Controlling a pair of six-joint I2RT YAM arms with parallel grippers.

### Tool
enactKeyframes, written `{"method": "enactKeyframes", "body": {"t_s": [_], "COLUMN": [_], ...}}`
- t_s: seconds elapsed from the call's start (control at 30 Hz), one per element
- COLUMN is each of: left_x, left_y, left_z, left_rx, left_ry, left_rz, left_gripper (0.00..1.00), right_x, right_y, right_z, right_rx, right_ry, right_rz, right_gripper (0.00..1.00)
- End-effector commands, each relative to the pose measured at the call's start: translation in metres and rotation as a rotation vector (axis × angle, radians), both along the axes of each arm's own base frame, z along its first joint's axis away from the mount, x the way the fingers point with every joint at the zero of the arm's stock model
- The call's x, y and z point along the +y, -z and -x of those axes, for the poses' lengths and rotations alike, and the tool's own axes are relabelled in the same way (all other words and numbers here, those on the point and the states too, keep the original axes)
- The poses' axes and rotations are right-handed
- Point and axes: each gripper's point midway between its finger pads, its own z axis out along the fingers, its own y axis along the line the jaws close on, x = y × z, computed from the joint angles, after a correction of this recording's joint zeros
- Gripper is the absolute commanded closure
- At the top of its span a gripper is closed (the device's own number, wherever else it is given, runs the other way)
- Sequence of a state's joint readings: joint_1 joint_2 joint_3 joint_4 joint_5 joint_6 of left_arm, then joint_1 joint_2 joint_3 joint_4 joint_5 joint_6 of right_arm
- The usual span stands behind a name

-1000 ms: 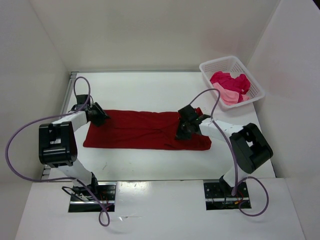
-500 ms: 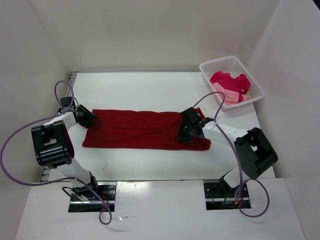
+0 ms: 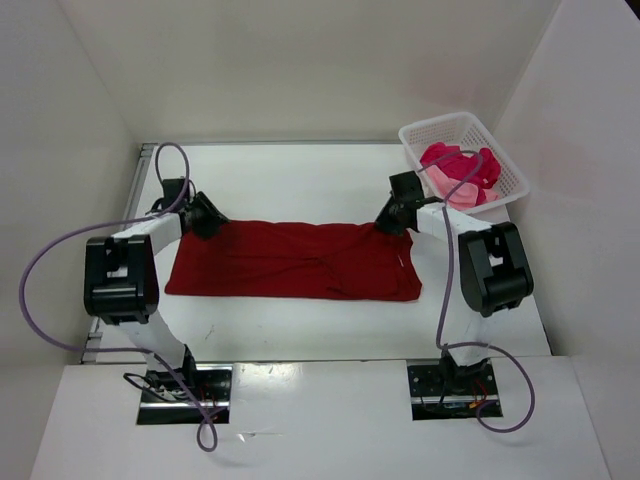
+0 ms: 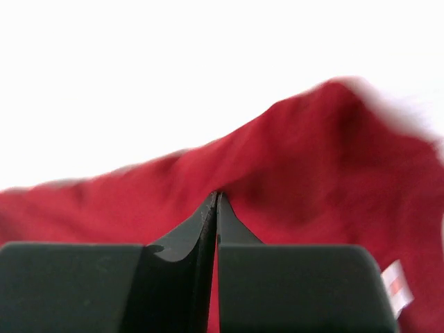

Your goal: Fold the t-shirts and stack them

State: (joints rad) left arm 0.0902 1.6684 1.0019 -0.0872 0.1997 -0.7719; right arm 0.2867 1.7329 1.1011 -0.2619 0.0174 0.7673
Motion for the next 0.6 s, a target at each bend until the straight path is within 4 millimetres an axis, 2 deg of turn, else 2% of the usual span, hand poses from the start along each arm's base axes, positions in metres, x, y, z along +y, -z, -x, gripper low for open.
{"method": "enactKeyframes", "body": {"t_s": [0.0, 0.03, 0.1, 0.17, 0.2, 0.33, 0.43, 0.5, 0.53, 0.57], "left_x": [0.013, 0.018, 0.036, 0.047, 0.059, 0.083, 0.092, 0.092, 0.093, 0.093], "left_y": [0.017, 0.028, 0.034, 0.044, 0.044, 0.060, 0.050, 0.027, 0.006, -0.005], "left_z": [-0.022, -0.023, -0.024, -0.024, -0.023, -0.015, -0.015, -0.018, -0.020, -0.020], "left_rx": [0.012, 0.037, 0.045, 0.065, 0.063, 0.107, 0.081, 0.033, -0.016, -0.036], "left_ry": [-0.044, -0.055, -0.104, -0.136, -0.159, -0.212, -0.221, -0.220, -0.218, -0.217], "left_rz": [0.010, 0.012, 0.036, 0.058, 0.066, 0.071, 0.090, 0.079, 0.069, 0.065], "left_gripper": [0.50, 0.49, 0.49, 0.49, 0.49, 0.49, 0.49, 0.49, 0.49, 0.49], "right_x": [-0.027, -0.035, -0.046, -0.060, -0.060, -0.064, -0.065, -0.061, -0.058, -0.057], "right_y": [0.000, 0.009, 0.014, 0.032, 0.036, 0.041, 0.022, -0.004, -0.018, -0.037], "right_z": [-0.033, -0.035, -0.035, -0.033, -0.032, -0.032, -0.036, -0.039, -0.043, -0.041], "right_rx": [-0.044, -0.021, -0.008, 0.033, 0.042, 0.055, 0.014, -0.037, -0.067, -0.098], "right_ry": [0.081, 0.116, 0.146, 0.183, 0.183, 0.191, 0.188, 0.170, 0.162, 0.157], "right_rz": [0.024, 0.045, 0.073, 0.086, 0.088, 0.090, 0.094, 0.069, 0.051, 0.036], "right_gripper": [0.97, 0.97, 0.97, 0.95, 0.95, 0.95, 0.90, 0.87, 0.85, 0.82]}}
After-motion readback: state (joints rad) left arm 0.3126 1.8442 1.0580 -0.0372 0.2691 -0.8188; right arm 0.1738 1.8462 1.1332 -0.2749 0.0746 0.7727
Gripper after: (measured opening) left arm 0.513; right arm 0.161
